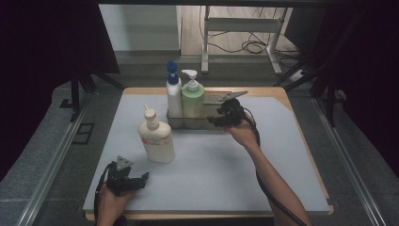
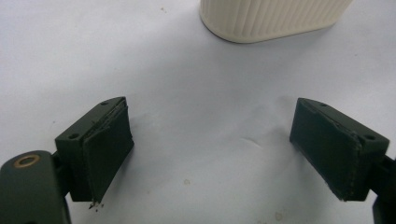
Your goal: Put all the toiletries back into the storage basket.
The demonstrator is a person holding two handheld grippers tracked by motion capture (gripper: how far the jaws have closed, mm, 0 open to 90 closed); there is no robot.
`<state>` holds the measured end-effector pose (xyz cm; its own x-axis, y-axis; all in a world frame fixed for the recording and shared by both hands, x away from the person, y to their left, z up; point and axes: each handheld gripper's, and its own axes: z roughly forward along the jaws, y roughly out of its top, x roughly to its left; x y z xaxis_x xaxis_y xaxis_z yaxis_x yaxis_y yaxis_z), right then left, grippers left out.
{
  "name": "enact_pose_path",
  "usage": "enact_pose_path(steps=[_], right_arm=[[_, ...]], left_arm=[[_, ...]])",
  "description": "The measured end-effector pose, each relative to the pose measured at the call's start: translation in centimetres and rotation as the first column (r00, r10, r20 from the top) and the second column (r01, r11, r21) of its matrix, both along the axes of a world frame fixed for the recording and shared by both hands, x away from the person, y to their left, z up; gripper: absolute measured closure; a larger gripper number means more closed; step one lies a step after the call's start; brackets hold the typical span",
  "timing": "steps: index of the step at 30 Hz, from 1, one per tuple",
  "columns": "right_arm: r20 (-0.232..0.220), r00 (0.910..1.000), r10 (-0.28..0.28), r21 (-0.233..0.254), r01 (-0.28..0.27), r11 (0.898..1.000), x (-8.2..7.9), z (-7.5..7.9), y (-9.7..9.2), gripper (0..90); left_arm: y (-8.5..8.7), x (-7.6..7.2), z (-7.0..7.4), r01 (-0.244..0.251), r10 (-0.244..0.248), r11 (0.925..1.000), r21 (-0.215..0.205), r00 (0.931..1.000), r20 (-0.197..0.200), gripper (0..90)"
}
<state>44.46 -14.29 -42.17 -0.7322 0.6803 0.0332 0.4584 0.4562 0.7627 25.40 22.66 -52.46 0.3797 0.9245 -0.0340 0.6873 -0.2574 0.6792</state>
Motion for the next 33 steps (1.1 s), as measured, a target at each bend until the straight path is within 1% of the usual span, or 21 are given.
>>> enact_pose_path(steps=[3,8,14,16,21,25,28,29,31,33], right_arm=[[0.011,0.9998,0.017,-0.013,-0.017,1.000,-0.7,0.2,0.0,34.2],[0.013,0.9995,0.029,-0.024,-0.029,0.999,-1.7,0.4,0.0,26.6],[0.018,0.9992,0.036,-0.009,-0.036,0.999,-2.6,0.4,-0.5,16.8],[0.016,0.9993,0.033,-0.010,-0.033,0.999,-2.9,0.3,-0.8,14.2],[0.014,0.9990,0.042,-0.033,-0.041,0.999,-3.6,0.0,-1.8,12.1],[0.016,0.9987,0.048,-0.045,-0.047,0.998,-4.4,-0.1,-2.7,3.7],[0.009,0.9987,0.051,-0.045,-0.051,0.998,-5.0,-0.1,-3.3,0.5],[0.007,0.9987,0.051,-0.048,-0.051,0.998,-5.1,-0.1,-3.5,0.0],[0.018,0.9987,0.048,-0.066,-0.047,0.997,-5.5,0.0,-3.9,0.0],[0.027,0.9985,0.048,-0.072,-0.046,0.996,-6.0,0.1,-4.3,0.0]], left_arm=[[0.0,0.0,0.0,0.001,-0.001,1.0000,0.001,1.0000,0.000,12.3],[-0.1,0.0,0.0,-0.002,0.002,1.0000,-0.004,1.0000,0.002,12.2],[-0.1,0.0,0.0,-0.002,0.002,1.0000,0.000,1.0000,0.003,12.1],[-0.1,0.0,0.0,-0.001,0.001,1.0000,0.001,1.0000,0.003,12.1],[-0.1,0.0,0.0,0.000,0.000,1.0000,0.001,1.0000,0.002,12.1],[-0.1,0.0,0.0,0.000,0.000,1.0000,0.000,1.0000,0.002,12.1],[-0.1,0.0,0.0,0.000,0.000,1.0000,0.001,1.0000,0.002,12.1],[-0.1,0.0,0.0,0.000,0.000,1.0000,0.000,1.0000,0.002,12.1],[-0.1,0.0,0.0,-0.001,0.001,1.0000,0.001,1.0000,0.002,12.1],[-0.1,0.0,0.0,0.000,0.000,1.0000,0.001,1.0000,0.002,12.1]])
